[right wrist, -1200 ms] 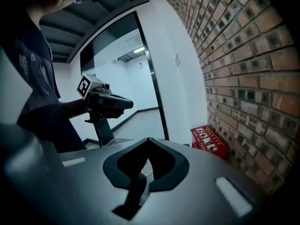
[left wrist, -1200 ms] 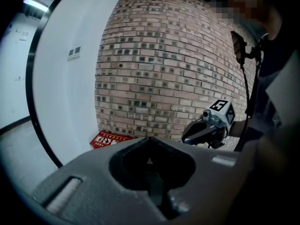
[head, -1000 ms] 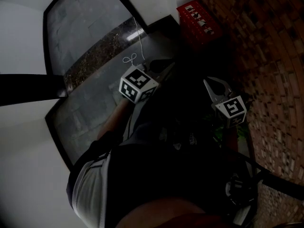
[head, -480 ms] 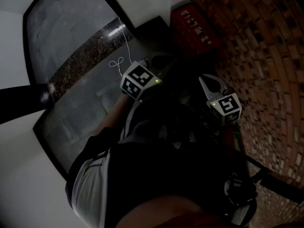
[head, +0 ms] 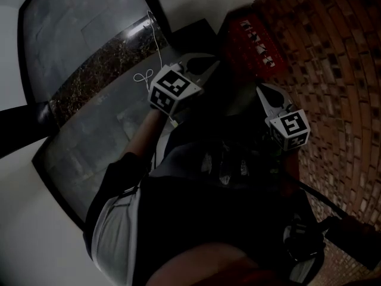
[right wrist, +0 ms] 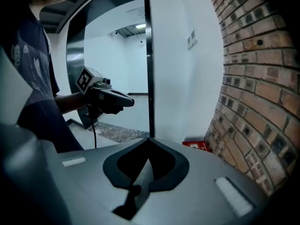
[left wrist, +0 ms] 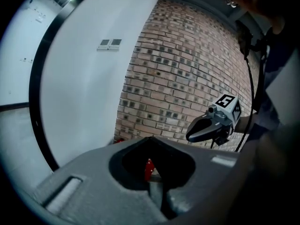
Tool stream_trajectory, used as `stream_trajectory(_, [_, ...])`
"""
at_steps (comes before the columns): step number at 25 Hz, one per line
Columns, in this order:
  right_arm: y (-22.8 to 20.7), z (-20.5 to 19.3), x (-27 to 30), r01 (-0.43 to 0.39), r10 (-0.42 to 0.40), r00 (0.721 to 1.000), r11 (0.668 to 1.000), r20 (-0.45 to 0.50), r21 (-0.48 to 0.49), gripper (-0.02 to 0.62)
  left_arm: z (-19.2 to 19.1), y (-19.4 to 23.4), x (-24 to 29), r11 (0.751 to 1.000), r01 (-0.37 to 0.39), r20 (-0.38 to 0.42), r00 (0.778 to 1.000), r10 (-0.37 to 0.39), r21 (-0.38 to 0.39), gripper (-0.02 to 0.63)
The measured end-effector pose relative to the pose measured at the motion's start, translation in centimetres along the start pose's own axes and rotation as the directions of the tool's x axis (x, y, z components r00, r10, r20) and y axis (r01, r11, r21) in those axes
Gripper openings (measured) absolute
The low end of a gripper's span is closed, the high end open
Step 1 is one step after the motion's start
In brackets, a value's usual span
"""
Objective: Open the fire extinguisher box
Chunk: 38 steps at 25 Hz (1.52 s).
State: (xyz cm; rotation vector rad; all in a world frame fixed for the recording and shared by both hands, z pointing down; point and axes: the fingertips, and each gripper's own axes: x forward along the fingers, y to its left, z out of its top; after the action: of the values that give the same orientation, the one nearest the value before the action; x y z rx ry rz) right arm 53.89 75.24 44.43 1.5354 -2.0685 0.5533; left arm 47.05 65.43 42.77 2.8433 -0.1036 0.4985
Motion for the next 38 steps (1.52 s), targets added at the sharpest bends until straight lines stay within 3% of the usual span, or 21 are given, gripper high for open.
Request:
stream_trajectory(5, [-0.4,0.1,1.9,0.069,-0.073,0.996,0.996,-0.057,-0.062,0.000,-0.7,1.7,-0.3,1.000,0.018,-0.012,1.000,-0.018,-0.025,0.000])
stream_trajectory(9, [-2.3,-1.5,2.9,0.151,-0.170,0.976,0.979,-0.138,-0.138,0.000,-0.9,1.9,0.2,0.999,0.038,-0.015,0.999,-0.039,-0.021,0.000])
stream_trajectory(14, [-5.2,-5.1,5.0,0.200,-0.223,0.950,0.972,-0.219,-0.125,0.000,-1.3,2.1,0.5,0.999,0.040,-0.019,0.999,-0.041,-0.034,0.000])
stream_trajectory(22, [-10.4,-9.9,9.1,0.222,-0.232,0.916,0.973,-0.328,-0.069,0.000,-2.4,3.0,1.5,0.999,0.002,-0.093,0.996,-0.006,-0.040,0.000])
stream_trajectory(27, [-14.2,-14.5,12.4,0.219,-0.182,0.897,0.975,-0.402,0.047,0.002,-3.6,3.3,2.8,0.999,0.016,-0.195,0.980,-0.025,-0.043,0.000])
stream_trajectory(35, [-17.4,-19.5,16.1,0.193,-0.148,0.861,0.980,-0.487,0.044,0.003,-4.2,2.8,7.1,0.995,0.068,-0.278,0.957,-0.087,-0.077,0.000])
stream_trajectory(38, [-18.3,-21.1,17.4,0.186,-0.138,0.848,0.982,-0.511,0.042,0.092,-4.1,3.0,8.4,0.992,0.067,-0.287,0.953,-0.095,-0.105,0.000])
